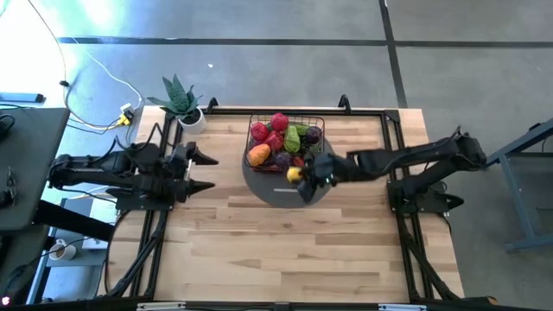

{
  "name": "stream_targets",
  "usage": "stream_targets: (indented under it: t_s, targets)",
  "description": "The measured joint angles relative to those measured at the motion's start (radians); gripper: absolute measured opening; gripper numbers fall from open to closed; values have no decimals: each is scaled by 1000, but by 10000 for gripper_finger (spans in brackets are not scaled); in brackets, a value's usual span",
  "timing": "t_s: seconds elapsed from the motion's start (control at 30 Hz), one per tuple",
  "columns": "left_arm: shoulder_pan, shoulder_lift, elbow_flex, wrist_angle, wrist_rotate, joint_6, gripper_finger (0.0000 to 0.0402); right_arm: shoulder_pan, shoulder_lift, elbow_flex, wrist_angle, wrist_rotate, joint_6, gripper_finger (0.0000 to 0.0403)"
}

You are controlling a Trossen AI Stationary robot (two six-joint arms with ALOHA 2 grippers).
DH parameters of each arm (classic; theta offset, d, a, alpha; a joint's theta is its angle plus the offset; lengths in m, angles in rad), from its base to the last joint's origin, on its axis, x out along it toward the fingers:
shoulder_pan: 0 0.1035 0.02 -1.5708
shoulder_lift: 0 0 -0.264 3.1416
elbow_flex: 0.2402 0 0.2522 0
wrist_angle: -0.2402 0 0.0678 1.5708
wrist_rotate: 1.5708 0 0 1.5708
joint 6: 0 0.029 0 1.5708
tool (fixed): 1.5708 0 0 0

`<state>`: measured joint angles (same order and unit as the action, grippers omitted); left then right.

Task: Build produce basket
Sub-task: Put the yellow lemon into the wire basket

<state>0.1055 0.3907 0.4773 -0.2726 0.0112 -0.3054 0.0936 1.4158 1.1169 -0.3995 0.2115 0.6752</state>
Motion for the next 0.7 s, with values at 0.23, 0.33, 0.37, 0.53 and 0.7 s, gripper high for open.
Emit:
stream_targets:
  t_s: [0.23, 0.33, 0.37, 0.53, 0.7]
  targets:
    - [0, -167, -97, 9, -29, -6, 390, -126, 0, 79, -30, 22, -94, 156]
    - [0, -229, -130, 11, -49, -6, 390, -169, 0, 90, -28, 60, -100, 156]
    - [0, -249, -143, 10, -52, -6, 390, -181, 0, 91, -28, 74, -100, 156]
    - [0, -331, -209, 10, -54, -6, 390, -234, 23, 93, -29, 94, -100, 156]
    - [0, -386, -265, 9, -52, -11, 390, -250, 83, 93, -53, 57, -100, 156]
